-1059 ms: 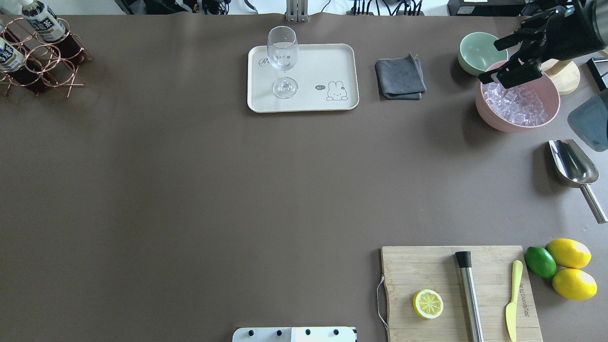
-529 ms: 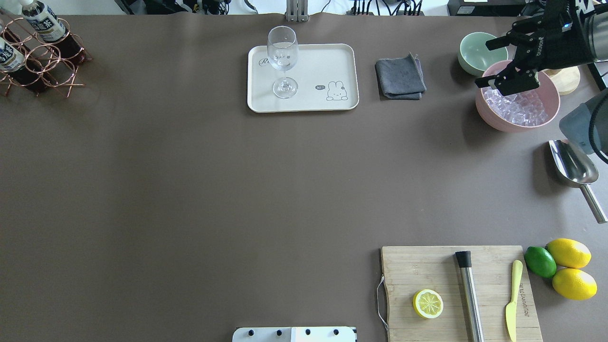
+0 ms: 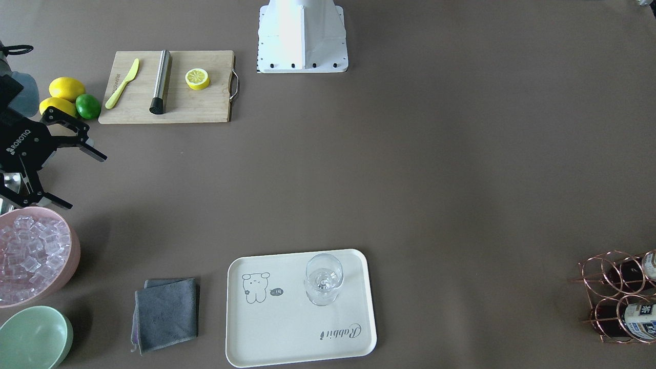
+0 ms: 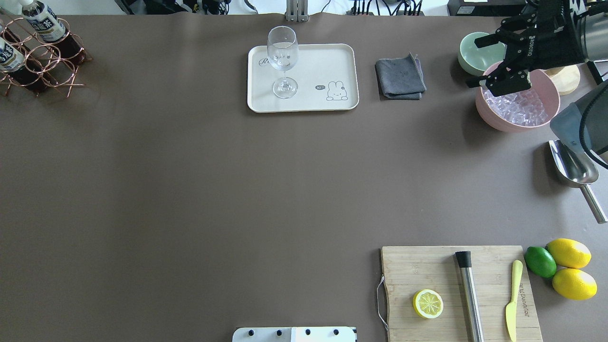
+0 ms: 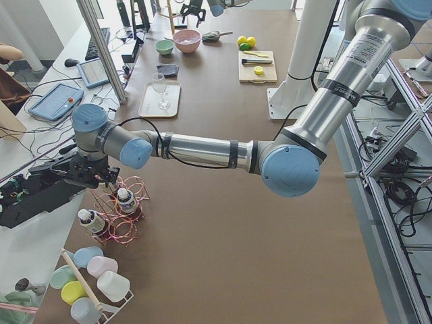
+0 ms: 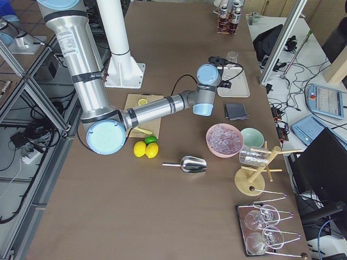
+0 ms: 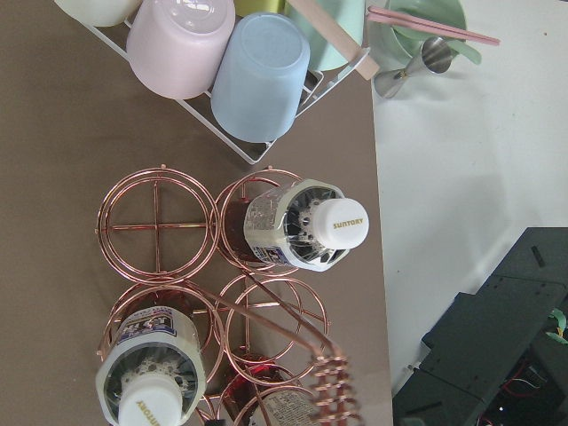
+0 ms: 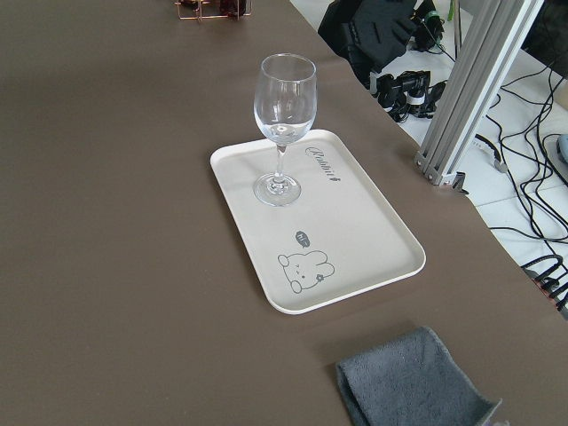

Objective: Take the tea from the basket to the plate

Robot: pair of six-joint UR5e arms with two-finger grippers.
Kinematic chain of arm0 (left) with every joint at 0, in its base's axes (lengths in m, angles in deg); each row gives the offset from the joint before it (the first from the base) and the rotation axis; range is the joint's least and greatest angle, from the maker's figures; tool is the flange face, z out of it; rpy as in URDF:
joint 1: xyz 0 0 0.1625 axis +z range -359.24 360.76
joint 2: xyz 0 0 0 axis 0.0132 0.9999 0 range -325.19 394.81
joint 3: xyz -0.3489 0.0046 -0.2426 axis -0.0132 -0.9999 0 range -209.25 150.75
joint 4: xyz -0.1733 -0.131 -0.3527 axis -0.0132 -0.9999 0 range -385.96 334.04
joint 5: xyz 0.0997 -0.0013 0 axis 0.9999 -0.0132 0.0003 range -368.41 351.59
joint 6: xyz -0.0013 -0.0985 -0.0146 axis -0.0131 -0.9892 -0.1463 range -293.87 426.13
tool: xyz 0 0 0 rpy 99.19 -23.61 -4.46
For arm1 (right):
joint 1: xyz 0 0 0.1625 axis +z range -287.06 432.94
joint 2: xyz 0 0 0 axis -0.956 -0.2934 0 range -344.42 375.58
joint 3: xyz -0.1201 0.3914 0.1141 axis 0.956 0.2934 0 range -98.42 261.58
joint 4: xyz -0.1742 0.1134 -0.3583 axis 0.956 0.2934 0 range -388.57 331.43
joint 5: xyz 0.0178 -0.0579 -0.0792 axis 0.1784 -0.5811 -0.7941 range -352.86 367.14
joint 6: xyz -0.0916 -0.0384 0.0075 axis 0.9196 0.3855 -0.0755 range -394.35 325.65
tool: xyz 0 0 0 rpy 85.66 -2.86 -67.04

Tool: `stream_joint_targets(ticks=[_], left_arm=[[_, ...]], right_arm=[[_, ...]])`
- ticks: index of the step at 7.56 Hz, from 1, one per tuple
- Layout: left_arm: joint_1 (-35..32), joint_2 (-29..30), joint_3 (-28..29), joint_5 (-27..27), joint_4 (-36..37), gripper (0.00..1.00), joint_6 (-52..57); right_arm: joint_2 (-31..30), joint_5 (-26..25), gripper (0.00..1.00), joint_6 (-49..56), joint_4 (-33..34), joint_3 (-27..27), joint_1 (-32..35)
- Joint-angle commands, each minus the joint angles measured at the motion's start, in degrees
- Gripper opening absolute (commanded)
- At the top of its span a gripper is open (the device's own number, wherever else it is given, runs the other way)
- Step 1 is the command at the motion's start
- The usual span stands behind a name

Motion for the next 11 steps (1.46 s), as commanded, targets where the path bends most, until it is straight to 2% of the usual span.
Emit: stream_joint_targets(ticks=[1,2,3,4,5,7,8,10,11], left_arm=[[0.1,0.0,0.0,0.0,-0.4,0.69,-0.3],[0.3,0.0,0.0,0.0,-0.5,0.55,-0.4],[0.3,0.0,0.0,0.0,-0.5,0.46,-0.4],[0.3,0.0,0.0,0.0,-0.5,0.26,-0.4],[0.3,0.0,0.0,0.0,-0.5,0.0,-0.6],[-1.2,0.7,-0.9,-1.2,0.2,0.0,-0.6],[-2.8,1.4,-2.4,-3.3,3.0,0.0,-0.7],[-5.0,0.5,-13.9,-4.7,15.0,0.0,-0.5],[-5.3,-2.5,-25.3,-5.4,23.8,0.0,-0.7]], right_arm=[[1.0,0.4,1.0,0.2,-1.1,0.1,-1.7],[1.7,0.3,1.0,-0.3,-3.9,0.1,-2.6],[1.9,0.3,1.0,-0.5,-5.3,0.1,-3.0],[2.2,0.2,1.0,-4.5,-7.4,0.0,-3.8],[3.1,-0.2,1.0,-7.9,-8.4,0.1,-5.0],[3.3,-0.9,0.99,-8.2,-8.5,0.2,-5.5],[3.1,-0.8,0.99,-8.2,-9.2,0.2,-5.8],[2.7,-0.8,0.99,-8.2,-9.3,0.2,-6.8],[2.5,-0.7,0.99,-8.2,-9.5,0.1,-6.8]])
